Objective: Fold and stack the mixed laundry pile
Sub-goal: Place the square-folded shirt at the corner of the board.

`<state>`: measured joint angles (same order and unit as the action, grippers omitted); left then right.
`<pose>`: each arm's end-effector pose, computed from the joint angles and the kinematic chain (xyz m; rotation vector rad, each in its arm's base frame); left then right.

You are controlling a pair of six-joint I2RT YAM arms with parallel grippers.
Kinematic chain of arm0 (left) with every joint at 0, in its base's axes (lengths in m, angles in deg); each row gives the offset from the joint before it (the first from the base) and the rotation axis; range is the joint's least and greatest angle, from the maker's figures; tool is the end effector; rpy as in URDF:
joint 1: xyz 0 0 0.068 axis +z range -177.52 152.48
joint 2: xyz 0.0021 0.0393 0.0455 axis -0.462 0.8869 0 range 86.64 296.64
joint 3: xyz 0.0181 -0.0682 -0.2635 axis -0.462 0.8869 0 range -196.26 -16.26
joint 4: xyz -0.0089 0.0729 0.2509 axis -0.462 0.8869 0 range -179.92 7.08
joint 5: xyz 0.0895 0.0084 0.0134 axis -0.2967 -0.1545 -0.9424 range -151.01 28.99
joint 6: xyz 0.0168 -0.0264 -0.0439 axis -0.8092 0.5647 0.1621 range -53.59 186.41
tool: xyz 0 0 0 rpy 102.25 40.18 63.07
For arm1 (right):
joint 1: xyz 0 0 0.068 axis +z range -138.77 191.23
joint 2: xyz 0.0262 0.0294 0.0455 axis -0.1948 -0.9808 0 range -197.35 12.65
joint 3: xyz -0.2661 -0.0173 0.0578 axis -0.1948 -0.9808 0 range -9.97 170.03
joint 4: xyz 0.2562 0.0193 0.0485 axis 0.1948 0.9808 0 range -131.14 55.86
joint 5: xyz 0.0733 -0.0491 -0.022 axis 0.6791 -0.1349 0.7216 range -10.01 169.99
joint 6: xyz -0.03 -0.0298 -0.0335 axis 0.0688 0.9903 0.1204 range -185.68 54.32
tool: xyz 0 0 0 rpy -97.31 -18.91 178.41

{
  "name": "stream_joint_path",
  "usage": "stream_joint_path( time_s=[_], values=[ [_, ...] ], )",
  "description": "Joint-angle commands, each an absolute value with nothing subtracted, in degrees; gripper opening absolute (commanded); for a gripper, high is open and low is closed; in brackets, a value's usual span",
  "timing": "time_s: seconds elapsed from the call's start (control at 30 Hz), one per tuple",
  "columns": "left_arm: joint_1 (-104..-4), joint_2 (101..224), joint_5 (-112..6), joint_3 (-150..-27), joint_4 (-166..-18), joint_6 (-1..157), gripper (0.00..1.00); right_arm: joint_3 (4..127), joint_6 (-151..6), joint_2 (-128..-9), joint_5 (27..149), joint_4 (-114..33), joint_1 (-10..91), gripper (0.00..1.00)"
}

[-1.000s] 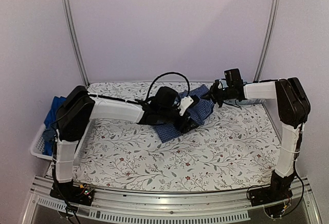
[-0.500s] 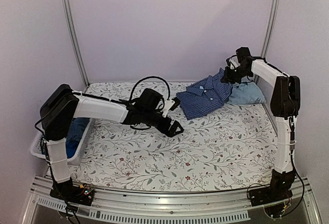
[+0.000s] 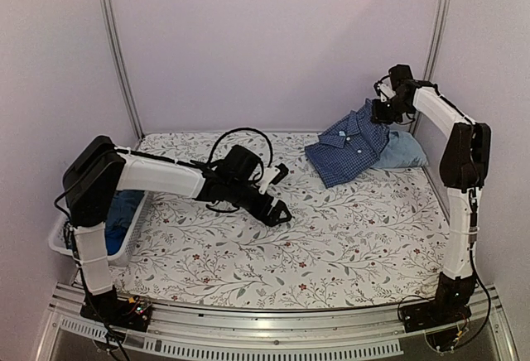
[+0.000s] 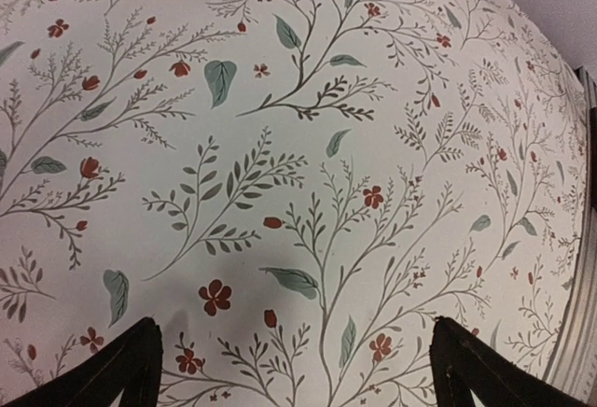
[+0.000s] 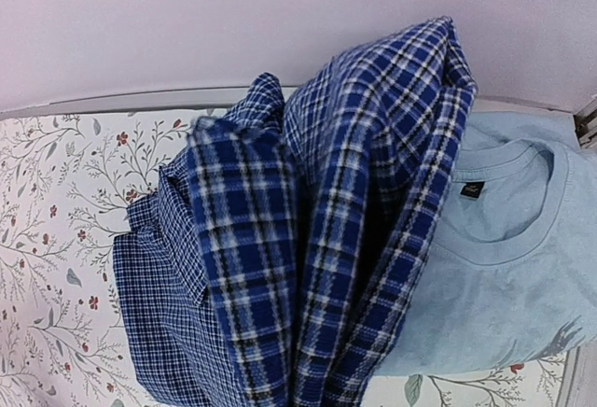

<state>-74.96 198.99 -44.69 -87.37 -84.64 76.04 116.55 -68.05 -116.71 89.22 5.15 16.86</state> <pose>0.2756 -0.3152 0.1627 0.9423 2.3111 -0.7884 0.5035 0.0554 0.2829 -0.1420 2.4257 0.2587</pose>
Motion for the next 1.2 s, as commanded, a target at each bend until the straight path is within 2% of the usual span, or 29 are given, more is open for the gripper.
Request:
stream_joint_path(
  time_s=[0.0,0.13,0.5,0.7,1.17],
  values=[
    [-74.8,197.2,-44.9,-89.1,-82.2,73.9,1.0,119.1,-66.5,-111.6,85.7,2.0,15.7,0.0],
    [-74.7,197.1,-45.1,-89.3,-81.5,73.8,1.0,122.4,-66.3,-111.7,83.2,2.9,15.6,0.0],
    [-74.5,197.3,-45.8,-88.8,-81.4,73.5,1.0,122.1,-62.8,-109.1,78.2,2.4,13.7,0.0],
    [-74.4,198.0,-45.8,-89.6,-80.9,73.6,1.0,116.4,-60.7,-110.1,84.0,-1.2,9.3,0.0],
    [-73.8,198.1,-47.9,-90.8,-78.2,74.5,1.0,107.9,-54.6,-117.7,80.3,-11.7,3.7,0.0]
  ],
)
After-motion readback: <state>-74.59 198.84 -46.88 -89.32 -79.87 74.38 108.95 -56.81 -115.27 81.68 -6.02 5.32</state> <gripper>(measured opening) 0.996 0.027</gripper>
